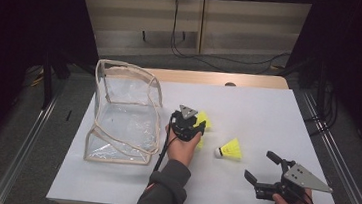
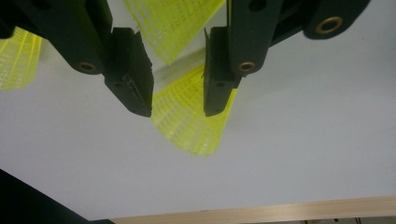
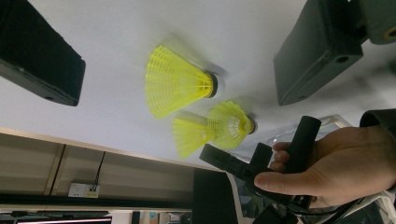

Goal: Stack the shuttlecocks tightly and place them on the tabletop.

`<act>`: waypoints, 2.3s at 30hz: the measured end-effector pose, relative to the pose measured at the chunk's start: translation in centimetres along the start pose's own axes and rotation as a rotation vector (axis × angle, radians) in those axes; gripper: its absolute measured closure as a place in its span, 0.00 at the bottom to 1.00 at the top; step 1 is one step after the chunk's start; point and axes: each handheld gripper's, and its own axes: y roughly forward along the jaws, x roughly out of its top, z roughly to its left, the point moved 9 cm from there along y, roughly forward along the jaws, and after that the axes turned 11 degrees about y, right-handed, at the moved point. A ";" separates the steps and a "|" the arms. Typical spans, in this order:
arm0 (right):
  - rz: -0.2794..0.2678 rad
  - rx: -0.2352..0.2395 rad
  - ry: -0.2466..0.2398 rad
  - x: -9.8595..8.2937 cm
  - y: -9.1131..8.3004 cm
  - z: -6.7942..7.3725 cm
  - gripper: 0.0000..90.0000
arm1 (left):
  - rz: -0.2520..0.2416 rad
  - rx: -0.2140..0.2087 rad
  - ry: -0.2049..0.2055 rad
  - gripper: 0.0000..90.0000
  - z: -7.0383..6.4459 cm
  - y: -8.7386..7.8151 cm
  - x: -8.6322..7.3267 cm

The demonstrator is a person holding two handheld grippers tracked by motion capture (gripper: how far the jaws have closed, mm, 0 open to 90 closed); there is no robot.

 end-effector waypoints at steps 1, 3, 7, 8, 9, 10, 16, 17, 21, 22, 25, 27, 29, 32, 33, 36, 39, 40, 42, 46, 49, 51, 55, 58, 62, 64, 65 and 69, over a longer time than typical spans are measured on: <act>0.000 0.000 -0.003 0.0 0.0 0.0 0.02 | -0.004 0.000 -0.004 0.70 0.0 -0.1 0.1; 0.000 -0.001 -0.003 0.0 0.0 0.0 0.02 | -0.007 -0.009 -0.012 0.71 -0.1 -0.2 0.2; 0.000 0.001 -0.001 0.0 0.0 0.1 0.02 | -0.001 -0.018 -0.013 0.73 -0.1 -0.6 0.2; 0.002 0.000 -0.002 0.0 0.0 0.1 0.02 | -0.006 -0.020 -0.014 0.74 -0.1 -0.7 0.3; 0.001 0.001 -0.001 0.0 0.0 0.1 0.02 | -0.001 -0.018 -0.010 0.74 -0.1 -0.8 0.2; 0.001 0.000 -0.001 0.0 0.0 0.1 0.02 | -0.004 -0.023 -0.014 0.75 -0.2 -1.0 0.3; 0.001 -0.002 0.000 0.0 0.0 0.1 0.02 | 0.007 -0.016 -0.008 0.79 -0.5 -2.1 0.5; 0.001 -0.002 -0.002 0.0 0.0 0.1 0.02 | 0.003 -0.015 -0.011 0.79 -0.5 -2.3 0.6; 0.001 -0.003 -0.003 0.0 0.0 0.1 0.02 | 0.000 -0.023 0.001 0.82 -0.9 -3.1 0.6; 0.002 -0.004 -0.006 0.0 0.0 0.1 0.02 | -0.003 -0.023 0.005 0.83 -1.0 -3.3 0.6; 0.001 -0.003 -0.004 0.0 0.0 0.1 0.02 | -0.004 -0.026 0.002 0.86 -1.2 -3.6 0.5; 0.002 -0.002 -0.007 0.0 0.0 0.1 0.02 | 0.001 -0.031 -0.002 0.87 -1.3 -3.8 0.3; 0.000 -0.003 -0.006 0.0 0.0 0.2 0.02 | 0.008 -0.040 0.003 0.89 -1.5 -3.9 0.0; 0.001 -0.004 -0.006 0.0 0.0 0.2 0.02 | 0.011 -0.059 0.001 0.93 -1.9 -4.1 -0.3; 0.001 -0.004 -0.004 0.0 0.0 0.2 0.02 | 0.013 -0.063 0.003 0.94 -2.1 -4.1 -0.5; 0.002 -0.003 -0.004 0.0 0.0 0.2 0.02 | 0.018 -0.080 0.003 0.98 -2.5 -4.4 -0.8; 0.001 -0.004 -0.004 0.0 0.0 0.2 0.02 | 0.020 -0.097 -0.005 1.00 -2.9 -4.8 -1.2; 0.001 -0.002 -0.004 0.0 0.0 0.2 0.02 | 0.018 -0.102 -0.015 1.00 -3.0 -4.9 -1.3; 0.002 -0.002 -0.005 0.0 0.0 0.2 0.02 | 0.024 -0.101 -0.012 1.00 -3.2 -5.1 -1.6; 0.001 0.000 -0.007 0.0 0.1 0.2 0.02 | 0.030 -0.101 -0.008 1.00 -3.2 -5.3 -2.1; 0.002 -0.001 -0.007 -0.1 0.1 0.2 0.02 | 0.044 -0.100 -0.007 1.00 -3.3 -5.4 -2.6; 0.002 -0.002 -0.006 -0.1 0.1 0.2 0.02 | 0.052 -0.104 -0.013 1.00 -3.6 -5.5 -3.0; 0.002 -0.003 -0.006 -0.1 0.0 0.2 0.02 | 0.049 -0.095 -0.012 1.00 -4.0 -5.6 -3.9; 0.001 -0.003 -0.005 0.0 0.0 0.2 0.02 | 0.050 -0.095 -0.038 1.00 -4.2 -5.6 -4.7; 0.002 -0.001 -0.005 -0.1 0.0 0.2 0.02 | 0.071 -0.088 -0.047 1.00 -4.1 -5.3 -5.6; 0.000 0.001 -0.007 0.0 0.0 0.3 0.02 | 0.072 -0.074 -0.049 1.00 -3.8 -5.1 -5.7; 0.000 0.001 -0.008 0.0 0.0 0.3 0.02 | 0.081 -0.070 -0.049 1.00 -3.7 -5.0 -5.7; 0.001 -0.003 -0.007 0.0 0.0 0.2 0.02 | 0.095 -0.052 -0.042 1.00 -3.3 -4.5 -6.0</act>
